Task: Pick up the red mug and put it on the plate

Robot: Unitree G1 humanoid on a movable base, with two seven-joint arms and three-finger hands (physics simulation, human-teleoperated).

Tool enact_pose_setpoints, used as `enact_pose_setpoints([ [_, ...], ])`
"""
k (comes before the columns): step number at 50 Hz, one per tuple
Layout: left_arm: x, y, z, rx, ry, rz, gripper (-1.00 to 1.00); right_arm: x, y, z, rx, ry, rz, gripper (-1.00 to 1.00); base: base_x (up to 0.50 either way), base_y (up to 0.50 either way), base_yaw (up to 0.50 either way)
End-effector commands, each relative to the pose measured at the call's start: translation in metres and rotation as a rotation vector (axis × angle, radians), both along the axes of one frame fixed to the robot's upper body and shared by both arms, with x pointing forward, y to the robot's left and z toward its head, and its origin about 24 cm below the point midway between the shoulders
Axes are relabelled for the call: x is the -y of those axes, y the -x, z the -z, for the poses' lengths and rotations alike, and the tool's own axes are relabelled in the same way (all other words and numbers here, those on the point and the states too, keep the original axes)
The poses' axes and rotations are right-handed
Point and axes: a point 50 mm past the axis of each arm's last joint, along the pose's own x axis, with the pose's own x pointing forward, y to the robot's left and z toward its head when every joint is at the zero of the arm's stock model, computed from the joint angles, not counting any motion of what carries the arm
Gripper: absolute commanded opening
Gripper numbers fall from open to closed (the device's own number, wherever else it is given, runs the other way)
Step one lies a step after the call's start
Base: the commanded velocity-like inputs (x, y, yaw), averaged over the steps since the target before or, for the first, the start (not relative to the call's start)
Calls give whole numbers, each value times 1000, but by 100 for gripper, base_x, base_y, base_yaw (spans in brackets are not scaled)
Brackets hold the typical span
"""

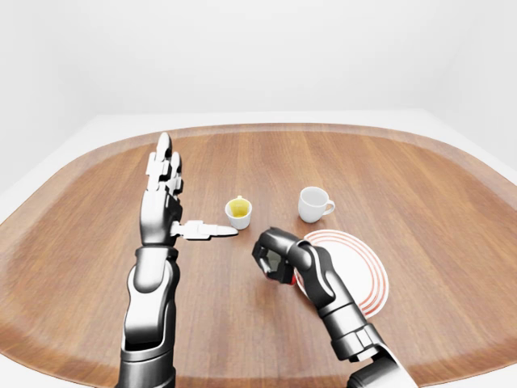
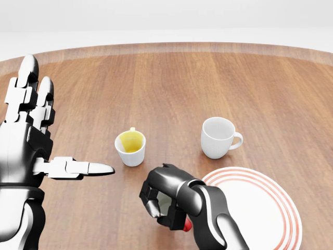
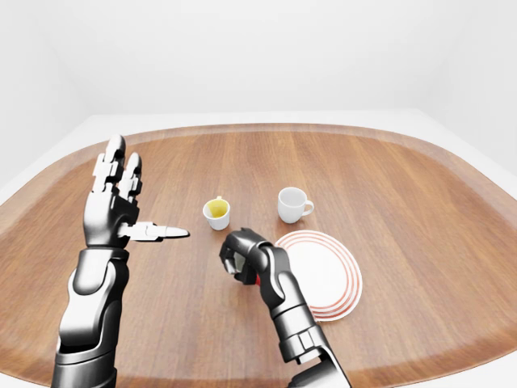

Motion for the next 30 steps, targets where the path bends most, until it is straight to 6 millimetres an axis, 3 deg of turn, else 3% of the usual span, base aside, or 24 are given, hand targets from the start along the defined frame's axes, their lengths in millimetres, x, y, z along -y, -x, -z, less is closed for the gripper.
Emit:
enact_pose_setpoints([
  [1, 1, 0, 1, -5, 2, 4, 100, 9, 7, -5, 12, 25, -4, -100, 0, 0, 0],
  [13, 2, 1, -2, 8, -3, 6, 100, 23, 8, -10, 37, 38, 23, -100, 0, 0, 0],
  [21, 4, 3, -5, 26, -8, 10, 100, 31, 4, -40, 174, 56, 48, -100, 0, 0, 0],
  [30, 5, 4, -9, 41, -10, 12, 100, 44, -1, -55, 235, 65, 86, -100, 0, 0, 0],
])
